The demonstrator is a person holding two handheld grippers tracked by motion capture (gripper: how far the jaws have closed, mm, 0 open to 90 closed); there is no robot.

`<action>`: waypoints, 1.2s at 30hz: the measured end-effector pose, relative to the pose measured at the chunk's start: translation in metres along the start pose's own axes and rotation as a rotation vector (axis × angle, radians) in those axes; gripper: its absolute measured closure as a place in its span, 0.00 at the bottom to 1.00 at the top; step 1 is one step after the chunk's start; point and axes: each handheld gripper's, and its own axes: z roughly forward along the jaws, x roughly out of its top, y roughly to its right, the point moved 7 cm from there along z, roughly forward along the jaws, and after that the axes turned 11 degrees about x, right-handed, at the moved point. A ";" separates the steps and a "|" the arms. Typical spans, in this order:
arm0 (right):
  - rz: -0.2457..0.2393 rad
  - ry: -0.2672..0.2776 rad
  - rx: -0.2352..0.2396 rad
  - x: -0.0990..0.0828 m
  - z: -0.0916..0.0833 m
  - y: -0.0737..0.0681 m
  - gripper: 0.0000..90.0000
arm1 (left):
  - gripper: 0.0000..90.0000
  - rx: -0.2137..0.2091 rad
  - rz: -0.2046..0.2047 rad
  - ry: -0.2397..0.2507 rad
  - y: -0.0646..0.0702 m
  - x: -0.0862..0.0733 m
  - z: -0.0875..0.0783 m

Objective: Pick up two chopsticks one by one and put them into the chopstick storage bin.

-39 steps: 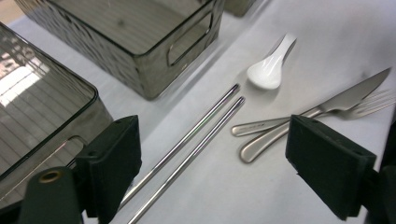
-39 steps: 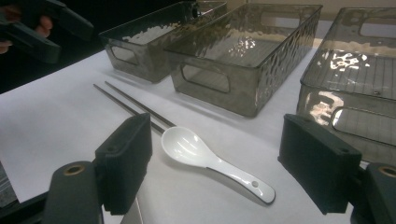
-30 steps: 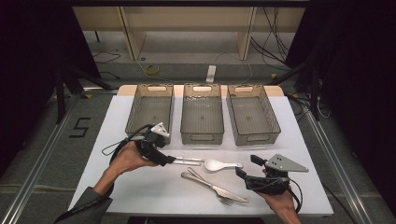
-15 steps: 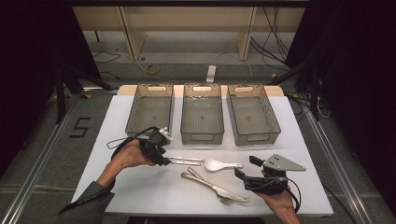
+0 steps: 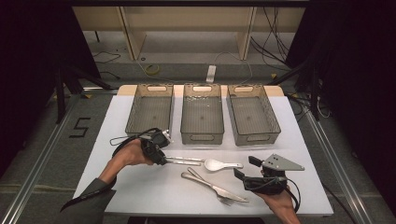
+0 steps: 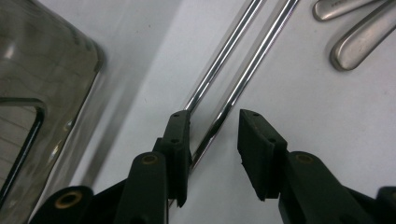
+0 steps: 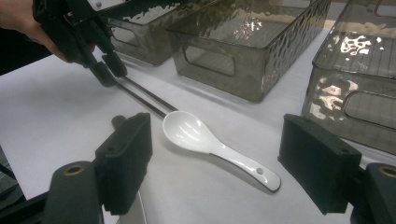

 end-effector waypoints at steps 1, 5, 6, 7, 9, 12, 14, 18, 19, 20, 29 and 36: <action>0.001 0.001 0.000 0.000 0.000 0.000 0.29 | 0.71 0.000 0.001 -0.002 0.000 0.000 0.001; -0.004 -0.003 0.002 0.000 0.000 0.000 0.30 | 0.73 0.005 0.016 -0.026 -0.001 -0.002 0.005; -0.003 -0.003 0.002 0.000 0.001 0.000 0.30 | 0.74 0.005 0.033 -0.040 -0.002 -0.003 0.005; -0.001 -0.005 0.003 0.000 0.001 0.000 0.30 | 0.75 0.005 0.033 -0.041 -0.002 -0.003 0.005; -0.002 -0.009 0.004 -0.001 0.001 0.000 0.30 | 0.76 0.007 0.036 -0.051 -0.001 -0.003 0.005; -0.001 -0.009 0.004 -0.001 0.001 0.000 0.30 | 0.78 0.013 0.031 -0.056 -0.001 -0.003 0.006; -0.003 -0.011 0.005 -0.001 0.001 0.000 0.30 | 0.79 0.016 0.043 -0.067 -0.001 -0.003 0.005; -0.005 -0.016 0.006 -0.001 0.002 -0.001 0.30 | 0.80 0.024 0.054 -0.073 0.001 -0.003 0.005; -0.005 -0.017 0.006 -0.001 0.002 -0.001 0.30 | 0.80 0.025 0.056 -0.074 0.001 -0.003 0.005; -0.006 -0.018 0.006 -0.001 0.002 -0.001 0.30 | 0.80 0.024 0.064 -0.077 0.001 -0.003 0.005; -0.005 -0.026 0.002 -0.002 0.002 -0.001 0.30 | 0.81 0.028 0.076 -0.084 0.003 -0.004 0.005; -0.005 -0.034 -0.005 -0.003 0.002 0.000 0.30 | 0.84 0.028 0.101 -0.077 0.004 -0.004 0.004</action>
